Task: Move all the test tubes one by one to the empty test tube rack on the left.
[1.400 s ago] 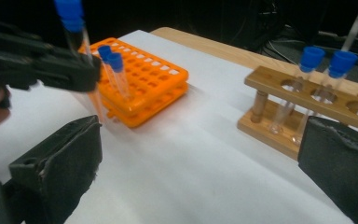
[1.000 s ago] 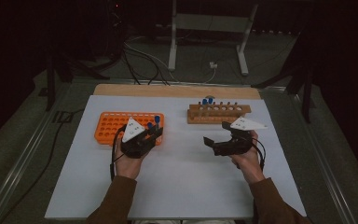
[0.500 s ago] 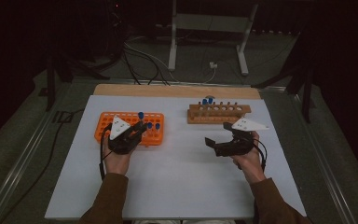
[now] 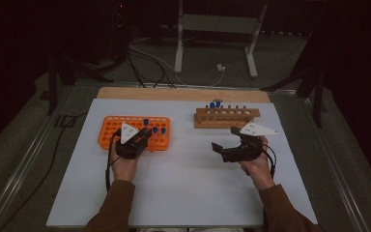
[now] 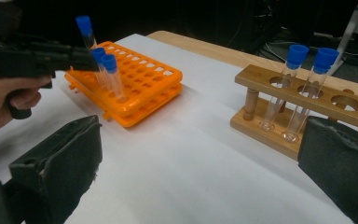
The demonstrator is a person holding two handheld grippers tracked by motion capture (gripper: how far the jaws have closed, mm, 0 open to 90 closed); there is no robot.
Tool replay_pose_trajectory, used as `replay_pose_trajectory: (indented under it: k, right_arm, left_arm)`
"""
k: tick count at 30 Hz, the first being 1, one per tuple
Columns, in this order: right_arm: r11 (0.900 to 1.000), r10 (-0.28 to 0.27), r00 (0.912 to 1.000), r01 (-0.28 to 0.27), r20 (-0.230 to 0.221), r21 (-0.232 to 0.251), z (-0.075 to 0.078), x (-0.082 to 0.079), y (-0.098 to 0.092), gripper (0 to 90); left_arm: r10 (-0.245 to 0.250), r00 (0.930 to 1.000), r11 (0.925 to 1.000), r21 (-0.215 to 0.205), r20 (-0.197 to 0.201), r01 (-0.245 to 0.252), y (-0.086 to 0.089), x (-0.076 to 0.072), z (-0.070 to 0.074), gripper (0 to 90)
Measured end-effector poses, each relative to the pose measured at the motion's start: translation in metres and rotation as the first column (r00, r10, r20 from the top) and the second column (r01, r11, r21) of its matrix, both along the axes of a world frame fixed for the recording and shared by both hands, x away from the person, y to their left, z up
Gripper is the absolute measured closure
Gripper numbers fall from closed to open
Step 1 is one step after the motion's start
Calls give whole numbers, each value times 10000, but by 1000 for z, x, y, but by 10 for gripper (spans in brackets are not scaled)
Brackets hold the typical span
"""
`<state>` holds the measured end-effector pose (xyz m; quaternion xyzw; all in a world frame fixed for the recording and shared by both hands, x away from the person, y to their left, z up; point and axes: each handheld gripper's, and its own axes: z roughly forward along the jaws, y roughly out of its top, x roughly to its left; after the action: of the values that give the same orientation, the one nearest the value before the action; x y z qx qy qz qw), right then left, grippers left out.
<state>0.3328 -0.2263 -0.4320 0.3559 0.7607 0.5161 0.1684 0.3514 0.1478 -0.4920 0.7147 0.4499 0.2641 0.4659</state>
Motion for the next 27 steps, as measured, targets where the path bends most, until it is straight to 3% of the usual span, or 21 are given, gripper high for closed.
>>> replay_pose_trajectory:
  k: [4, 6, 10, 21, 27]
  right_arm:
    - [10000, 21, 10000, -21, 2, 9, 0, 0, 0, 0]
    - [10000, 13, 10000, -13, -10, 21, 0, -1, 0, 0]
    - [10000, 16, 10000, -16, -12, 7, -1, 0, 0, 0]
    - [10000, 22, 10000, -23, -86, -16, -3, 1, 2, 0]
    - [9998, 18, 9998, -15, -195, 183, -3, 3, 3, 0]
  left_arm:
    - [-3, 9992, 9998, 210, -398, 12, -2, 3, -8, 781]
    - [-33, 9977, 9986, 516, -684, 68, -3, 3, -9, 783]
    - [-68, 9977, 9964, 833, -673, 124, -6, 2, -9, 784]
    - [-68, 9970, 9975, 694, -765, 121, -5, 1, -9, 782]
    - [-178, 9950, 9998, 65, -981, 185, 2, 1, -9, 698]
